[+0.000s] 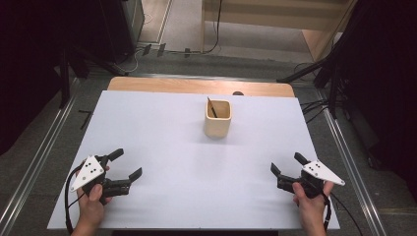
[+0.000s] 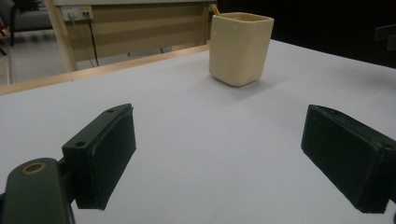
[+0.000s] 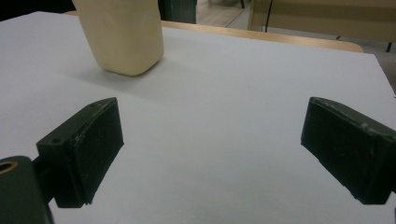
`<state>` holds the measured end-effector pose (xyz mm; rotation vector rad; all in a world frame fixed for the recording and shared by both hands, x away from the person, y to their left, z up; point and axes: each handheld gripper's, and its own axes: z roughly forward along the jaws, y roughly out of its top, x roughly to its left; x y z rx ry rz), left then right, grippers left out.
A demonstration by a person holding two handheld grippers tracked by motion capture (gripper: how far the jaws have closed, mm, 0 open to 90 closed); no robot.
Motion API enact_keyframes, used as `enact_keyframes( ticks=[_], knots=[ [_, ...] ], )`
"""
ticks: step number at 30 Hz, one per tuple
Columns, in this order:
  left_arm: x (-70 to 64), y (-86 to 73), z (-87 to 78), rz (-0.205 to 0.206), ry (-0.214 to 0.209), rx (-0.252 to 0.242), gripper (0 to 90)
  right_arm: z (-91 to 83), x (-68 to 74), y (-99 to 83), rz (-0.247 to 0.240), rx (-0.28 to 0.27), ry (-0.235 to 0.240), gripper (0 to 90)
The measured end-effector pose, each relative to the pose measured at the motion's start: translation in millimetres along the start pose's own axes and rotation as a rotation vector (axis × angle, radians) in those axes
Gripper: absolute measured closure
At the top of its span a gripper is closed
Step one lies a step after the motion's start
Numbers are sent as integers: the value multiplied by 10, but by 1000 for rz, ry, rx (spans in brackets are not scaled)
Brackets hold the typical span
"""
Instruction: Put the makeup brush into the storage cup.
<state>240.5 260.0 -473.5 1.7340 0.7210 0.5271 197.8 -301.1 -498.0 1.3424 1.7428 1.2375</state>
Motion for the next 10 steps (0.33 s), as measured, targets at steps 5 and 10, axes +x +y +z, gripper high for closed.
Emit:
enact_keyframes(
  ticks=[5,10],
  knots=[
    [3,-1,2,-3,2,0,105,-6,-13,-2,3,-8,-4,59],
    [-11,6,2,4,0,3,105,-24,-22,10,10,-21,-4,59]
  ],
)
